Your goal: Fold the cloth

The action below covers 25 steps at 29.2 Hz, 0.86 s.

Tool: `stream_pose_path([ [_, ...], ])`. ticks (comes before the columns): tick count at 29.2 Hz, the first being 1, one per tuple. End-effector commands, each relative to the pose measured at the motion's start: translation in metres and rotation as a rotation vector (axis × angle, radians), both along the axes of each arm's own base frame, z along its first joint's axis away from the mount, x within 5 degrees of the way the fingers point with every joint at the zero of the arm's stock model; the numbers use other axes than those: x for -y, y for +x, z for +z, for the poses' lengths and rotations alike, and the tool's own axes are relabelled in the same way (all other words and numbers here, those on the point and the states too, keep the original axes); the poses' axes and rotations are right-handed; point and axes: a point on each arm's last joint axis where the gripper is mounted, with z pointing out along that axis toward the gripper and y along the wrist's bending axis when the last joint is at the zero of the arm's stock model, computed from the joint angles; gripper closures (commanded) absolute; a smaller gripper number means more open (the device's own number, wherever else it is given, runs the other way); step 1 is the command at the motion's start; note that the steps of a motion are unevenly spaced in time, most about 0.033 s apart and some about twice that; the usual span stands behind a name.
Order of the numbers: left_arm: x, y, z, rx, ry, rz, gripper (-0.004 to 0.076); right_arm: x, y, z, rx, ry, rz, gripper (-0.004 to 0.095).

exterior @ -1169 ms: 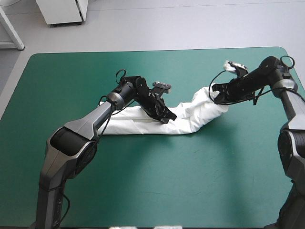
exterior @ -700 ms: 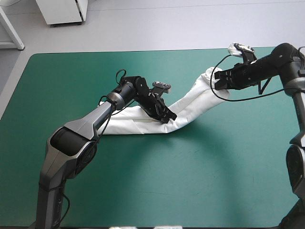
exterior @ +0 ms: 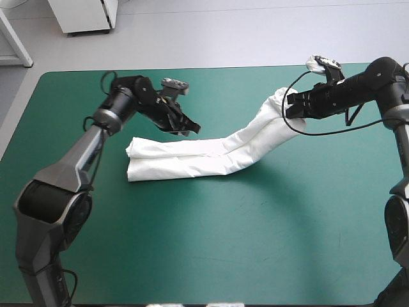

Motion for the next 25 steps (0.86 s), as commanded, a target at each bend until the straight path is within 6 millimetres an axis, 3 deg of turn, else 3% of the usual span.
stream_pose_path([
  [1, -0.045, -0.030, 0.082, 0.165, -0.068, 0.089, 0.0733, -0.013, -0.015, 0.043, 0.123, 0.168, 0.041, 0.0921],
  [5, -0.084, -0.054, 0.124, 0.271, -0.071, 0.174, 0.0733, -0.036, -0.016, 0.048, 0.148, 0.232, 0.084, 0.0921],
  [11, -0.121, -0.091, 0.166, 0.418, -0.025, 0.282, 0.0733, -0.095, -0.017, 0.044, 0.169, 0.266, 0.177, 0.0921],
  [17, -0.141, -0.114, 0.184, 0.492, 0.082, 0.411, 0.0733, -0.156, -0.011, 0.036, 0.185, 0.291, 0.278, 0.0921],
  [25, -0.150, -0.133, 0.197, 0.543, 0.119, 0.475, 0.0733, -0.220, 0.002, 0.006, 0.143, 0.309, 0.384, 0.0921],
])
